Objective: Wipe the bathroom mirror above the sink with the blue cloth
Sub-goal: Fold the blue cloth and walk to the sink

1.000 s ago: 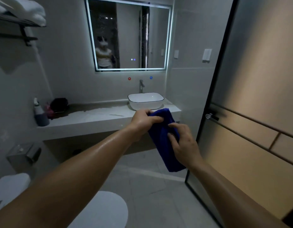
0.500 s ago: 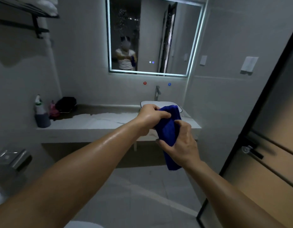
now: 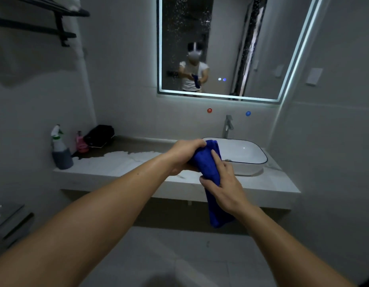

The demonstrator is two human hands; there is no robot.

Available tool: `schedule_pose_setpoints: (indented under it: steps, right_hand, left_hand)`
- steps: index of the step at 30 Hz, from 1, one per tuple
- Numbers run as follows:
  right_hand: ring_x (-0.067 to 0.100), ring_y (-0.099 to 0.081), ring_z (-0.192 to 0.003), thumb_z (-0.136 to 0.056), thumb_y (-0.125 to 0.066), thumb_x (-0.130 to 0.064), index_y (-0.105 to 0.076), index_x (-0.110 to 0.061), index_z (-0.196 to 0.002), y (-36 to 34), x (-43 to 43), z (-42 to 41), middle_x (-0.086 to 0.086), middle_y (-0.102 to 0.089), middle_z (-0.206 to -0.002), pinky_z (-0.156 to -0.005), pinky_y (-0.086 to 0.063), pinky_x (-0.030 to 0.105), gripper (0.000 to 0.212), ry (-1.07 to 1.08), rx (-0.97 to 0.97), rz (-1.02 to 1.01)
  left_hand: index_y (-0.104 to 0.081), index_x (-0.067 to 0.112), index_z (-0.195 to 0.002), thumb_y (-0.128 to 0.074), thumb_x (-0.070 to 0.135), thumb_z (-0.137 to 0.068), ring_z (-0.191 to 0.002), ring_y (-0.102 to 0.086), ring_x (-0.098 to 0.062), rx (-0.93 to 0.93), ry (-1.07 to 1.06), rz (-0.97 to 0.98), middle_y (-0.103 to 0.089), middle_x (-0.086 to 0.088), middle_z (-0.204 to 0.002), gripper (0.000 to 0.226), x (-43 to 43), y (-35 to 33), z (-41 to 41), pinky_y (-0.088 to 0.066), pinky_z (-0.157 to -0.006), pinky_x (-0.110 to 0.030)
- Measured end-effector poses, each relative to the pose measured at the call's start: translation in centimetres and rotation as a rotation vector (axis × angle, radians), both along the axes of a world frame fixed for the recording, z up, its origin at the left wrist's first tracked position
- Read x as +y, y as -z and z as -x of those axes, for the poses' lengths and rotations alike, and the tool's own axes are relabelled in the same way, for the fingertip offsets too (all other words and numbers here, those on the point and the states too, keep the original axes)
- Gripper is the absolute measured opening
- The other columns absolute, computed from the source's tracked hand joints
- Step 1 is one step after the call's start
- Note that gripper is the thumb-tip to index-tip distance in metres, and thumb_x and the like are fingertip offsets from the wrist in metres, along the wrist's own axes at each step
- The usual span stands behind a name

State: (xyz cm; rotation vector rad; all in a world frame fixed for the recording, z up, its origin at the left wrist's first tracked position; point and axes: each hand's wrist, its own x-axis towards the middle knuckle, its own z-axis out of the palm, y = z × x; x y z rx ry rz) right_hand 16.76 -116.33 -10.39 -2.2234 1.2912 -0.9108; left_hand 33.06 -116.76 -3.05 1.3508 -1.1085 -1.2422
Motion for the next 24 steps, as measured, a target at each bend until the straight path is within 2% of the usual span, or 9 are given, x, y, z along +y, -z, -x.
schedule_pose_setpoints:
  steps: [2,4,9,11,15,19,24]
  right_hand:
    - [0.019,-0.049,-0.113,-0.094,-0.052,-0.055,0.001,-0.047,-0.153,0.2,-3.8,-0.5,-0.002,-0.03,-0.142,-0.098,-0.045,0.041,0.08,-0.05,0.018,0.01]
    - [0.019,-0.048,-0.114,-0.095,-0.051,-0.056,-0.001,-0.045,-0.154,-0.3,-7.8,-1.1,-0.003,-0.029,-0.143,-0.098,-0.044,0.041,0.078,-0.081,0.014,0.016]
    - [0.02,-0.05,-0.111,-0.095,-0.051,-0.056,-0.012,-0.041,-0.153,-1.4,-15.9,-4.4,-0.001,-0.033,-0.138,-0.098,-0.043,0.041,0.072,-0.187,-0.046,0.01]
    - [0.02,-0.048,-0.112,-0.094,-0.051,-0.057,-0.013,-0.042,-0.153,-1.3,-18.3,-6.8,-0.001,-0.033,-0.139,-0.097,-0.042,0.04,0.072,-0.225,-0.054,0.011]
    - [0.014,-0.041,-0.111,-0.097,-0.054,-0.046,-0.015,-0.035,-0.155,-1.6,-22.5,-12.3,0.003,-0.034,-0.141,-0.093,-0.033,0.032,0.071,-0.297,-0.096,-0.014]
    - [0.015,-0.043,-0.107,-0.097,-0.053,-0.047,-0.013,-0.036,-0.155,-2.1,-26.9,-18.8,0.003,-0.036,-0.137,-0.09,-0.034,0.032,0.072,-0.331,-0.089,0.004]
    - [0.013,-0.043,-0.107,-0.097,-0.054,-0.046,-0.014,-0.036,-0.155,-3.1,-32.6,-26.5,0.002,-0.034,-0.138,-0.09,-0.035,0.032,0.072,-0.306,-0.083,0.021]
  left_hand:
    - [-0.06,0.006,-0.116,-0.045,0.045,-0.101,-0.093,-0.07,-0.031,-0.061,-0.039,-0.004,-0.07,-0.017,-0.104,0.044,-2.8,0.2,-1.2,-0.059,-0.074,-0.039]
    - [-0.059,0.006,-0.11,-0.034,0.042,-0.105,-0.088,-0.067,-0.028,-0.147,-0.138,0.012,-0.067,-0.015,-0.102,0.044,-5.4,0.3,-2.8,-0.055,-0.074,-0.037]
    - [-0.062,0.015,-0.103,-0.044,0.037,-0.102,-0.094,-0.061,-0.022,-0.619,-0.378,-0.002,-0.064,-0.005,-0.103,0.028,-9.3,2.7,-9.2,-0.052,-0.088,-0.043]
    - [-0.061,0.015,-0.106,-0.046,0.038,-0.102,-0.093,-0.059,-0.019,-0.69,-0.429,-0.041,-0.062,-0.003,-0.103,0.028,-10.5,3.3,-11.9,-0.05,-0.087,-0.04]
    - [-0.061,0.017,-0.108,-0.048,0.038,-0.101,-0.095,-0.059,-0.019,-0.799,-0.489,-0.059,-0.063,0.0,-0.105,0.025,-13.4,3.6,-17.5,-0.051,-0.09,-0.041]
    - [-0.062,0.018,-0.112,-0.049,0.039,-0.099,-0.094,-0.06,-0.02,-0.892,-0.537,-0.007,-0.063,0.0,-0.107,0.028,-17.4,3.7,-23.7,-0.053,-0.085,-0.04]
    - [-0.061,0.013,-0.122,-0.047,0.04,-0.099,-0.102,-0.056,-0.021,-1.037,-0.496,0.032,-0.06,-0.005,-0.122,0.038,-23.5,3.2,-31.4,-0.048,-0.081,-0.036]
